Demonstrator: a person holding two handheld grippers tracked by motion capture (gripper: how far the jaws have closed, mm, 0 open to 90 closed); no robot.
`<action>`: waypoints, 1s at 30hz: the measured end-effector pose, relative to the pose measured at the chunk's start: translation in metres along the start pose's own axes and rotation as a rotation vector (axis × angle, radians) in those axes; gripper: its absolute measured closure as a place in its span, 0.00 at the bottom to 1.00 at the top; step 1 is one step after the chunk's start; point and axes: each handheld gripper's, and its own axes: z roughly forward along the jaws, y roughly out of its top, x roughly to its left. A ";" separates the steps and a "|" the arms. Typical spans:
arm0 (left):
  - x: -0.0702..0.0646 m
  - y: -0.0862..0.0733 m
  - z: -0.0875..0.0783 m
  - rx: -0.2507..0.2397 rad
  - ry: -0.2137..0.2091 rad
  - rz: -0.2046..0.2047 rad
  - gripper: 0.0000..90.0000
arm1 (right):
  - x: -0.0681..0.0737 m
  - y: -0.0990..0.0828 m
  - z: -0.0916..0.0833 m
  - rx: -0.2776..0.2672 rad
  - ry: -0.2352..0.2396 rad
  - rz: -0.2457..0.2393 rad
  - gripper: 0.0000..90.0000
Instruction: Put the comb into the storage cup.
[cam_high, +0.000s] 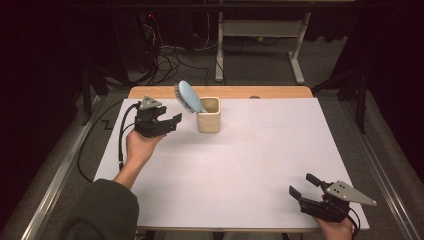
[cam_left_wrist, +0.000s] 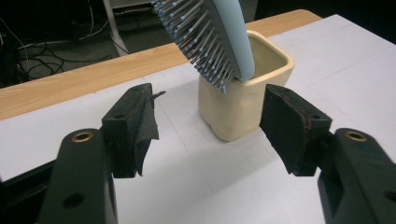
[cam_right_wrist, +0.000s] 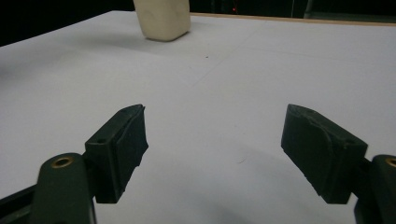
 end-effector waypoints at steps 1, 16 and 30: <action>0.000 -0.001 -0.001 -0.001 0.001 -0.001 0.40 | 0.000 0.000 0.000 0.000 0.000 -0.001 0.26; 0.001 -0.010 -0.010 0.003 0.011 0.013 0.41 | 0.000 0.000 0.000 0.000 0.000 0.002 0.26; 0.003 -0.017 -0.021 -0.014 -0.013 -0.008 0.41 | 0.000 0.000 0.000 0.001 -0.003 0.000 0.26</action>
